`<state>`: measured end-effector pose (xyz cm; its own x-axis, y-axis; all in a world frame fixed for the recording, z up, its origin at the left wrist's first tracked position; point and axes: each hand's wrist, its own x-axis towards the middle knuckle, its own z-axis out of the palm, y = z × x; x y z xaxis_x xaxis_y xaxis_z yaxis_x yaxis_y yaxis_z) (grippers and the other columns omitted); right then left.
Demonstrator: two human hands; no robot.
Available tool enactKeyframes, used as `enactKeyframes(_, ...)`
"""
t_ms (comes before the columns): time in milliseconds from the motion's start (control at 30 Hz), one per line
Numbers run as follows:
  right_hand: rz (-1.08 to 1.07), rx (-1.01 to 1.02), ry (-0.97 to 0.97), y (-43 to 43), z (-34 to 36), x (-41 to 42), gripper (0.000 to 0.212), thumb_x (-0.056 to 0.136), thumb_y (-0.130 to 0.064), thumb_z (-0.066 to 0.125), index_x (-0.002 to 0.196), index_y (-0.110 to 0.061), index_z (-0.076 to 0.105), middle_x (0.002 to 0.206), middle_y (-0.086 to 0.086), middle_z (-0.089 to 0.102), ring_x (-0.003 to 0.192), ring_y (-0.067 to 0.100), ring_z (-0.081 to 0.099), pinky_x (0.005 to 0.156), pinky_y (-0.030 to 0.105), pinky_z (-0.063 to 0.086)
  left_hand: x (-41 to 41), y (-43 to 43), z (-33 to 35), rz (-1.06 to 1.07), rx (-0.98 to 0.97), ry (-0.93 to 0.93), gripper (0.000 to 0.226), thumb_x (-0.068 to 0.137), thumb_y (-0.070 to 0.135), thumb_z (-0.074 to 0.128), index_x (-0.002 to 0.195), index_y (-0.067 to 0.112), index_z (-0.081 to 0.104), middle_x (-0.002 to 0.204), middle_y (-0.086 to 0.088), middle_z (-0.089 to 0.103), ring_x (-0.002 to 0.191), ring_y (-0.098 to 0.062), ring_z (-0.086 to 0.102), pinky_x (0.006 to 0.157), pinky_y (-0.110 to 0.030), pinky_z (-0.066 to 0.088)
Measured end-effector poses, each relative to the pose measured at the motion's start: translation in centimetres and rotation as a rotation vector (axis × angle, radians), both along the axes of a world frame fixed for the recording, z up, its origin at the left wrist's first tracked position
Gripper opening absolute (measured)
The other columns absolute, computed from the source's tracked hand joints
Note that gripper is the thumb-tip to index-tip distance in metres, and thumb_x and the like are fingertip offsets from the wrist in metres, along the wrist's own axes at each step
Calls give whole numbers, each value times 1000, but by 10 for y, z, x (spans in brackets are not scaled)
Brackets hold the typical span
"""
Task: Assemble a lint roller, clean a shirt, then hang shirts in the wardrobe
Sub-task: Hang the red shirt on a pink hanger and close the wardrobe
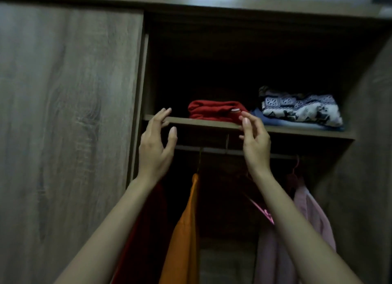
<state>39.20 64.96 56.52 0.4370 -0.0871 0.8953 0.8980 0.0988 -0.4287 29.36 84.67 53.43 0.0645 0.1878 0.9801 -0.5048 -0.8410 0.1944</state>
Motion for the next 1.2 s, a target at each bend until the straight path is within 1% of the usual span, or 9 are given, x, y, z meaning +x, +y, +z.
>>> enactKeyframes(133, -333, -134, 48, -1, 38, 28, 40, 100, -38, 40, 132, -17, 51, 133, 6, 52, 125, 21, 47, 106, 39, 35, 41, -1, 46, 59, 54, 122, 56, 96, 48, 42, 145, 21, 35, 148, -2, 41, 126, -15, 51, 101, -53, 45)
enactKeyframes(233, -612, -279, 66, -1, 51, 36, 49, 99, -48, 32, 137, -19, 45, 140, 7, 46, 132, 24, 37, 108, 45, 25, 67, 7, 73, 202, 135, 267, 65, 95, 58, 36, 148, 20, 30, 148, -7, 42, 137, -22, 40, 110, -52, 33)
enactKeyframes(367, -740, -476, 101, -2, 61, 41, 59, 97, -57, 20, 140, -23, 42, 138, 9, 51, 130, 32, 34, 104, 48, 25, 80, 8, 98, 345, 181, 523, 64, 93, 64, 33, 146, 29, 30, 132, -7, 58, 120, -28, 56, 99, -43, 42)
enactKeyframes(533, -630, -617, 34, 1, 54, 40, 60, 94, -63, 21, 143, -31, 36, 140, 3, 49, 134, 25, 33, 107, 51, 17, 73, -1, 109, 162, 209, 619, 29, 95, 53, 44, 115, 32, 51, 103, 1, 61, 91, -18, 62, 67, -28, 44)
enactKeyframes(633, -550, -578, -14, -1, 47, 42, 62, 92, -64, 26, 144, -31, 35, 141, 2, 48, 134, 23, 34, 111, 49, 14, 72, -4, 109, 64, 188, 536, 13, 97, 40, 49, 96, 28, 54, 90, 5, 60, 84, -13, 60, 69, -29, 47)
enactKeyframes(733, -460, -491, -100, -4, 41, 43, 70, 84, -74, 27, 141, -36, 39, 139, -3, 49, 131, 18, 36, 108, 41, 15, 68, -5, 107, -35, 108, 396, 20, 98, 33, 50, 85, 19, 58, 81, 2, 61, 77, -10, 57, 71, -28, 42)
enactKeyframes(967, -78, -181, -307, -4, 31, 35, 43, 91, -42, 51, 129, -21, 56, 124, -6, 58, 117, 4, 49, 101, 28, 40, 31, -14, 101, -241, 26, 338, 28, 99, 36, 47, 88, 13, 59, 91, -15, 64, 83, -26, 63, 76, -45, 52)
enactKeyframes(1067, 28, -49, -356, -2, 41, 16, 36, 93, -41, 50, 107, -12, 66, 100, 0, 65, 98, 9, 61, 87, 28, 48, 7, -30, 95, -320, 27, 319, 31, 100, 39, 42, 92, 13, 58, 102, -8, 66, 91, -18, 63, 81, -41, 53)
enactKeyframes(1200, 124, 109, -354, -6, 58, -23, 22, 92, -33, 50, 95, -16, 64, 84, -11, 64, 83, -1, 58, 79, 18, 44, -23, -51, 82, -452, 93, 260, 34, 93, 46, 47, 118, 23, 51, 125, 1, 58, 115, -9, 58, 93, -31, 52)
